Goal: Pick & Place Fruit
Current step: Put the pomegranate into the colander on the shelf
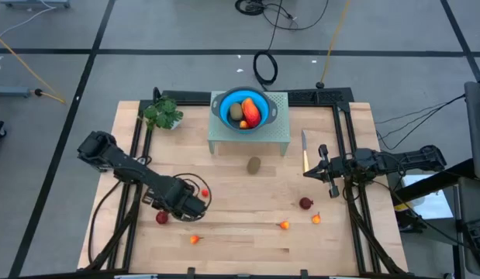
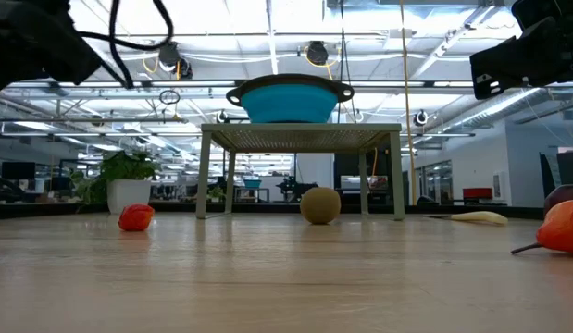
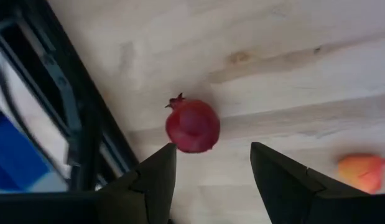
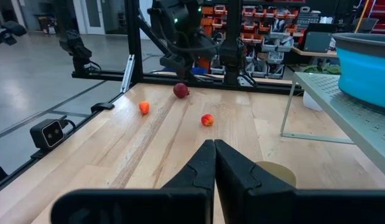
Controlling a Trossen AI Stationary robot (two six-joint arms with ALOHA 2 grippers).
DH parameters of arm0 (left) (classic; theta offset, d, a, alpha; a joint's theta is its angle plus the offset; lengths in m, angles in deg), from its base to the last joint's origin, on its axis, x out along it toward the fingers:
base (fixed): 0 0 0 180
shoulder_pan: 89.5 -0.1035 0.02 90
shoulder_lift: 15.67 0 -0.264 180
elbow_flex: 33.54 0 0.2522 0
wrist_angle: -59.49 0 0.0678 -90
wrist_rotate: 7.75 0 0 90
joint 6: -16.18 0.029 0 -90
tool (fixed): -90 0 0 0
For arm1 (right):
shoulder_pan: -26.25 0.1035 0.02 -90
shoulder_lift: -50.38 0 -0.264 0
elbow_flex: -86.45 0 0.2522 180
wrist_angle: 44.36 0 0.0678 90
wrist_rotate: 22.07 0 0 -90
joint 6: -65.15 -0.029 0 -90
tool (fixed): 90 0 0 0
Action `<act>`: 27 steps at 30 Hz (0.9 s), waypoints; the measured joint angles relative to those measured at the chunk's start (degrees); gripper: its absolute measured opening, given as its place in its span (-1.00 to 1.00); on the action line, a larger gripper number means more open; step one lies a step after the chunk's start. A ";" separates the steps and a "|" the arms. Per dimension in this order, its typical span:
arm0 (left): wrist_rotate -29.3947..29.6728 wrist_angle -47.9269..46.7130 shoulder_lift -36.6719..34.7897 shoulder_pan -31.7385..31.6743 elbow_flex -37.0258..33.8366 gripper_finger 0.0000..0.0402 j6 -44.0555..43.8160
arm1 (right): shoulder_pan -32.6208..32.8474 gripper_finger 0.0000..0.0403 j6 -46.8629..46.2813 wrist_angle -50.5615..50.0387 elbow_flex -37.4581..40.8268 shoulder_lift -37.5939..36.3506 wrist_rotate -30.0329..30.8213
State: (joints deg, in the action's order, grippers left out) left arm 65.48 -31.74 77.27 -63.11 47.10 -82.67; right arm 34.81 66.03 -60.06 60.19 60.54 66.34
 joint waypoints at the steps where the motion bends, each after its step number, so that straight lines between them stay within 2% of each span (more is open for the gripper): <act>1: 0.36 0.50 -1.53 0.47 -0.85 0.03 -2.51 | 0.00 -1.00 0.00 0.00 0.00 -0.01 0.00; 7: 4.90 2.46 -11.60 4.51 -5.81 0.03 -19.63 | 0.00 -1.00 0.00 0.00 0.00 0.00 0.02; 12: 6.76 4.60 -16.53 7.15 -9.21 0.03 -29.63 | 0.00 -1.00 0.00 0.00 0.00 -0.01 0.02; 19: 6.38 8.66 -18.66 9.89 -13.72 0.03 -37.77 | 0.00 -1.00 0.00 0.00 0.00 -0.02 0.04; 27: 7.10 17.17 -18.92 11.56 -19.02 0.03 -39.39 | 0.00 -1.00 0.00 0.18 0.00 -0.02 0.04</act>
State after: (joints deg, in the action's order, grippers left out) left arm 72.58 -14.57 58.35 -51.55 28.08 -122.06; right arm 34.81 66.03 -59.88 60.19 60.52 66.39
